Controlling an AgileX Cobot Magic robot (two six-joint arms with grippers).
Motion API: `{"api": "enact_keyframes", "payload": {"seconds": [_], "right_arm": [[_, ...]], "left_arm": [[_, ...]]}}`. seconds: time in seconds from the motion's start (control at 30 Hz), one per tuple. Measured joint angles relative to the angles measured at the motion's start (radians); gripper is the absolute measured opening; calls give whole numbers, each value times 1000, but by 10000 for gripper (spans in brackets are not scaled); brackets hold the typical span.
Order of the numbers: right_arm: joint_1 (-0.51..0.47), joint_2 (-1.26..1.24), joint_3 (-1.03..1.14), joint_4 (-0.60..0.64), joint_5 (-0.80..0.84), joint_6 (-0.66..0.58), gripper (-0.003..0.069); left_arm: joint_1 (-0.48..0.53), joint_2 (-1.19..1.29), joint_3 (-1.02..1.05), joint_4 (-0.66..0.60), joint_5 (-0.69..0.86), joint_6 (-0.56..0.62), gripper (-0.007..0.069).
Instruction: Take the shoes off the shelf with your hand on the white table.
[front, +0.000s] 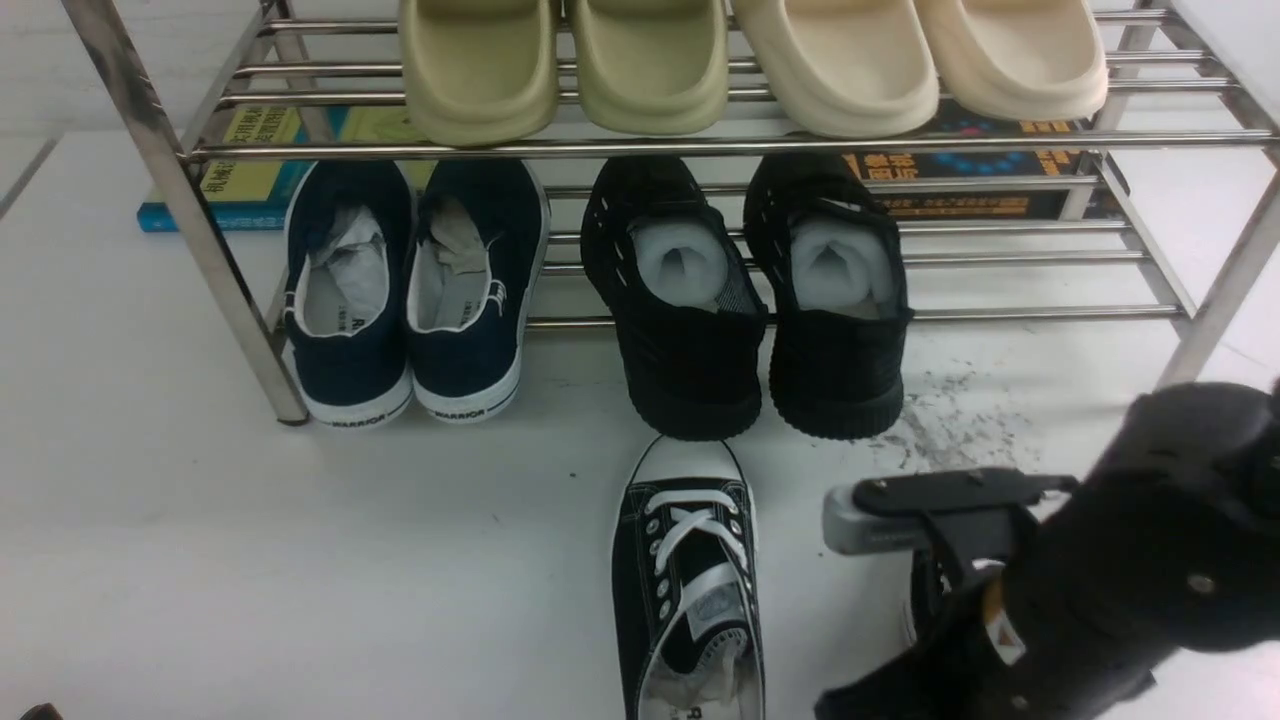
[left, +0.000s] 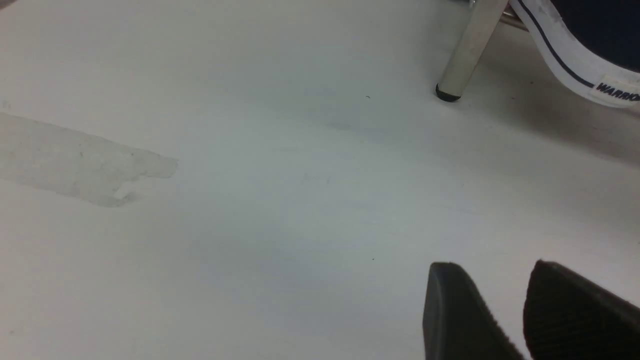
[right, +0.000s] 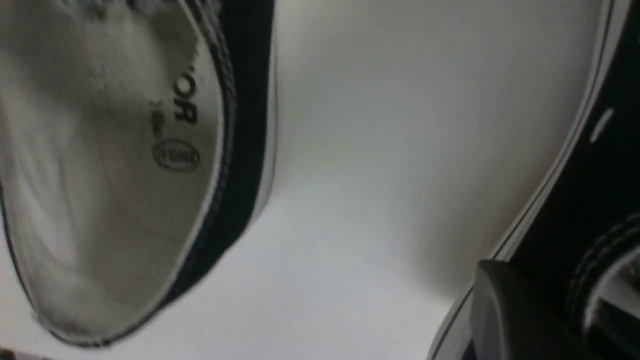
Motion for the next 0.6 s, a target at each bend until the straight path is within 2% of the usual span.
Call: {"api": "enact_keyframes", "payload": {"seconds": [0.23, 0.6], "right_arm": [[-12, 81, -108, -175, -39, -29, 10], [-10, 88, -122, -143, -60, -81, 10]], "left_arm": [[0, 0, 0, 0, 0, 0, 242], [0, 0, 0, 0, 0, 0, 242]]}}
